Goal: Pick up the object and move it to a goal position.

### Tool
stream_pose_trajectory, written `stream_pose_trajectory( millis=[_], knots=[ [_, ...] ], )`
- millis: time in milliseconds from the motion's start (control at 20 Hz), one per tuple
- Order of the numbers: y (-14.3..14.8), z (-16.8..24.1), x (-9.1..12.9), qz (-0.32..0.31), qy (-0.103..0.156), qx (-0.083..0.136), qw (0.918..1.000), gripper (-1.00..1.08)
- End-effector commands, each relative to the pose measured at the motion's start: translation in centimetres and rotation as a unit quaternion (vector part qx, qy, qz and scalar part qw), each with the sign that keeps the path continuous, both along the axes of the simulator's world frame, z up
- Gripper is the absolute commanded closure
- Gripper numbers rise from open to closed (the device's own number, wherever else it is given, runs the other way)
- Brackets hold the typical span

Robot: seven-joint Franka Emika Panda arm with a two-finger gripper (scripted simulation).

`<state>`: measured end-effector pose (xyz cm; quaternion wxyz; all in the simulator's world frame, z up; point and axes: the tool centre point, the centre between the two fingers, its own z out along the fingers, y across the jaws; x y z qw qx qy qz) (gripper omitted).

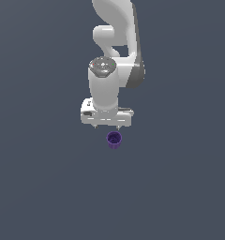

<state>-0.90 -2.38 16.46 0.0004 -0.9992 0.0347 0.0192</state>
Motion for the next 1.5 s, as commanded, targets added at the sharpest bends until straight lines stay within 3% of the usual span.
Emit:
stream_pose_trajectory(
  millis=[0,500,800,1150,1450],
  knots=[
    [0.0,0.0,0.0,0.0,0.0,0.0,1.0,-0.2],
    [0.5,0.2,0.1,0.017,0.0,-0.001,0.9998,-0.2],
    [0.9,-0.3,0.1,0.034,0.014,-0.007,0.9993,-0.2],
    [2.1,-1.6,0.2,0.083,0.056,-0.024,0.9947,-0.2],
    [3.6,-3.3,0.1,0.146,0.114,-0.05,0.9814,-0.2]
  ],
)
